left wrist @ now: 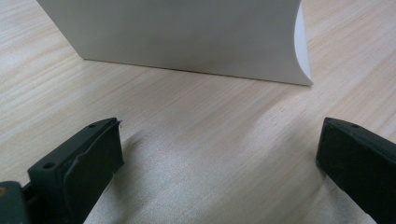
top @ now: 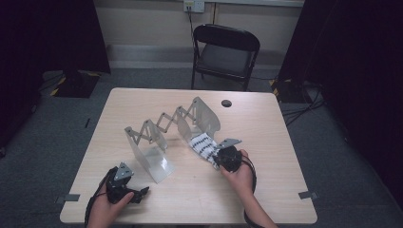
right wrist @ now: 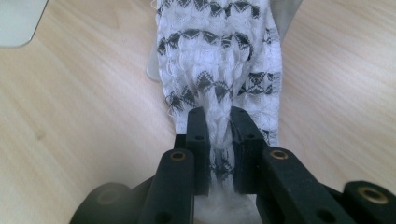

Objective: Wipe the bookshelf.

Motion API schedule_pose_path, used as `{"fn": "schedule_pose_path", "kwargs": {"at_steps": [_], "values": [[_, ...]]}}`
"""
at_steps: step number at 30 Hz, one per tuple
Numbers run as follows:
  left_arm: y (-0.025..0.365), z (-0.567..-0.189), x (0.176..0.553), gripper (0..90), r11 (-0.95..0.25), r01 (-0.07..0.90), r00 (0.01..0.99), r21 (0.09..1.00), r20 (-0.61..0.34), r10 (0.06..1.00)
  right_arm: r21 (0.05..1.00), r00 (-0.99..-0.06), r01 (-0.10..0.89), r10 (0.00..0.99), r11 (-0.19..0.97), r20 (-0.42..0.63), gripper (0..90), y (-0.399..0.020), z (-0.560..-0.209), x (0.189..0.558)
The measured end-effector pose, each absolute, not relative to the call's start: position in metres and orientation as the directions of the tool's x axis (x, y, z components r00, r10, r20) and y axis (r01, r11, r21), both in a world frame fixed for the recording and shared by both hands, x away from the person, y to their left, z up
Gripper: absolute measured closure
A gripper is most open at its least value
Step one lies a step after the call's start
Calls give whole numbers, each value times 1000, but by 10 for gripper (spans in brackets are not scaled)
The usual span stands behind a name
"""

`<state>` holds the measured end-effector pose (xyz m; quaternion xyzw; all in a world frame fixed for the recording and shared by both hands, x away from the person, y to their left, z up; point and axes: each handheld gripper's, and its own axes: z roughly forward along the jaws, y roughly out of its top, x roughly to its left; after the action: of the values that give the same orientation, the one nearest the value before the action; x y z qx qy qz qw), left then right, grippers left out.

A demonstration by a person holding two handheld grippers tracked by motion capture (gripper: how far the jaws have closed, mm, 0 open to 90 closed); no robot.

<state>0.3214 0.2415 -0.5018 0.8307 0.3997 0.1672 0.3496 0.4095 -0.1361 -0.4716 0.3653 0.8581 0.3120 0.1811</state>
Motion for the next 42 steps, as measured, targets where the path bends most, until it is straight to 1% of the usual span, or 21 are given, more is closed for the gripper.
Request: {"fn": "schedule_pose_path", "kwargs": {"at_steps": [6,13,21,23,27,31,33,34,35,36,42], "values": [[241,-502,321,0,-434,548,623,715,-3,782,668,-671,520,738,533,-66,790,-156,-473,394],[241,-502,321,1,-437,547,625,714,-2,781,678,-648,542,761,497,-40,785,-178,-474,378],[241,-502,321,0,-436,547,625,714,-2,781,688,-632,548,775,475,-32,781,-198,-476,364],[241,-502,321,1,-433,548,622,716,-4,783,680,-626,550,778,484,-47,770,-206,-474,358],[241,-502,321,2,-433,548,622,716,-3,783,664,-614,573,788,481,-41,723,-216,-473,351],[241,-502,321,2,-435,548,623,715,-2,782,669,-617,572,786,474,-30,612,-218,-471,348],[241,-502,321,2,-434,548,623,715,-2,782,668,-613,572,789,476,-37,595,-217,-471,347],[241,-502,321,2,-434,548,623,715,-2,782,670,-610,564,790,484,-57,553,-214,-470,348],[241,-502,321,2,-434,548,623,715,-2,782,670,-610,564,790,484,-57,553,-214,-470,348],[241,-502,321,2,-434,548,623,715,-2,782,672,-607,573,794,469,-36,521,-211,-468,350],[241,-502,321,1,-434,548,623,715,-2,782,699,-625,545,780,462,-28,495,-197,-458,365]]}}
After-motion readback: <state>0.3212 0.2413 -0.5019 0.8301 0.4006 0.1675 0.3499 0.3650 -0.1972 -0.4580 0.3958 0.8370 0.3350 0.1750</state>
